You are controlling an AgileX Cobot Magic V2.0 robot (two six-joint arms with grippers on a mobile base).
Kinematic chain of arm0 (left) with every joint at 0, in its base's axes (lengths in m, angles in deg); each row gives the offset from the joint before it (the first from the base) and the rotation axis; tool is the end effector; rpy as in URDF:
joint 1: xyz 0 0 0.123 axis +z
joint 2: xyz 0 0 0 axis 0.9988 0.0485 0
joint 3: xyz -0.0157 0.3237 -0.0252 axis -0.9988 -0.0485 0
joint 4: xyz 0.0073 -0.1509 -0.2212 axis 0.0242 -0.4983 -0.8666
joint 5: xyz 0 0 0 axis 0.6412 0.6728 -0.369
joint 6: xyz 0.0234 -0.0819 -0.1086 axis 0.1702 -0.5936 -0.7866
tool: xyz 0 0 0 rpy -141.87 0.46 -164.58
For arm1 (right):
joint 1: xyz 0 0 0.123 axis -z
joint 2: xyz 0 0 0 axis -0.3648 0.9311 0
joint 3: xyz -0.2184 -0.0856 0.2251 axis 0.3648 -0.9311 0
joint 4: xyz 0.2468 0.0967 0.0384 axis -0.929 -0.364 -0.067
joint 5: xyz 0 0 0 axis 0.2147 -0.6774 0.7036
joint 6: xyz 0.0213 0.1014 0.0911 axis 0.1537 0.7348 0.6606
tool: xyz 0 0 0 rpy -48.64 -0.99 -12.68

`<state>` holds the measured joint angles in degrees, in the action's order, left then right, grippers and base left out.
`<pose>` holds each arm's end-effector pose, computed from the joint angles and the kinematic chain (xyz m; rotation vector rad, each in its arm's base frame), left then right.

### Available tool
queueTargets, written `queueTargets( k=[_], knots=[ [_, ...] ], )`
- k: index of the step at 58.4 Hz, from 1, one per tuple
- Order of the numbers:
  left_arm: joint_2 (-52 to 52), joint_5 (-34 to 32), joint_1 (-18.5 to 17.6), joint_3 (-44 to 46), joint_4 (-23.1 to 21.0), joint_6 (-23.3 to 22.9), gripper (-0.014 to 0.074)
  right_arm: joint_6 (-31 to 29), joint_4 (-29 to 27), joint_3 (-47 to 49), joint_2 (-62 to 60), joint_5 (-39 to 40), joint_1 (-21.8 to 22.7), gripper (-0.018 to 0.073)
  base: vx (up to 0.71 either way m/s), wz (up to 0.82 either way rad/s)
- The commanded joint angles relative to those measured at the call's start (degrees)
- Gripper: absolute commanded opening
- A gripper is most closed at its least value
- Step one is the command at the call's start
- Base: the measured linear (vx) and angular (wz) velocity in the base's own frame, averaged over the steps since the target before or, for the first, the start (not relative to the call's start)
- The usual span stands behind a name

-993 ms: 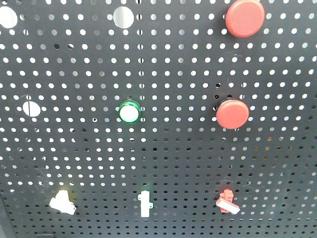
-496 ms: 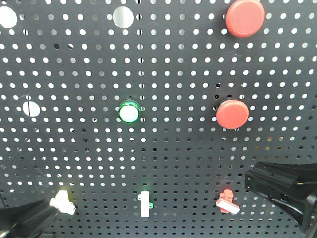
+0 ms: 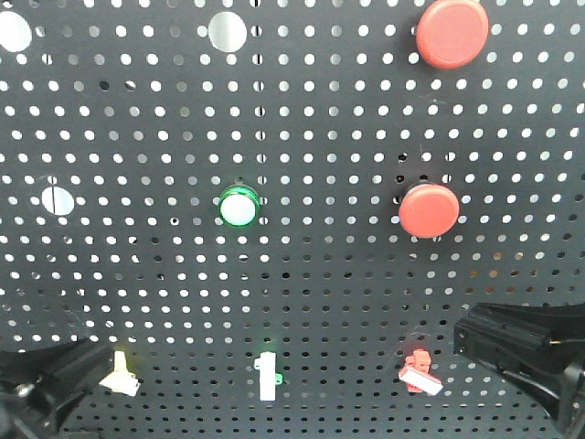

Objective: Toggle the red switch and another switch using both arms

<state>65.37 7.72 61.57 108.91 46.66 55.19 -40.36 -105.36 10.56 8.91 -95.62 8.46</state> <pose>0.2148 -0.1030 0.3191 0.4260 1.7611 -0.2981 0.1668 0.1049 0.4023 -0.6359 1.6678 0.5216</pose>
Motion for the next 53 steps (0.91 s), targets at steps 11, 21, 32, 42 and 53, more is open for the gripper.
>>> queueTargets(
  k=[11,21,32,42,53],
  knots=[
    [2.47,0.55,3.80,1.80,-0.21,-0.27,0.0003,-0.44,-0.62,1.66,-0.34,2.22,-0.20,-0.0006,0.00,0.00],
    [2.29,1.12,3.80,1.74,-0.21,-0.27,0.0003,0.19,-0.07,1.66,-0.34,2.00,-0.20,-0.0006,0.00,0.01],
    [2.21,-0.94,3.80,-0.54,-0.21,-0.27,0.0003,0.19,-0.07,1.66,-0.34,1.41,-0.20,-0.0006,0.00,0.01],
    [0.58,-2.67,3.75,-3.55,-0.37,-1.57,0.0003,0.19,-0.07,1.66,-0.34,-0.40,-0.20,-0.0006,0.00,0.00],
    [-5.01,-3.26,3.75,-7.88,-0.25,-1.83,0.0003,0.19,1.85,1.55,-0.34,-0.99,-0.20,-0.0006,0.00,0.00]
  ],
)
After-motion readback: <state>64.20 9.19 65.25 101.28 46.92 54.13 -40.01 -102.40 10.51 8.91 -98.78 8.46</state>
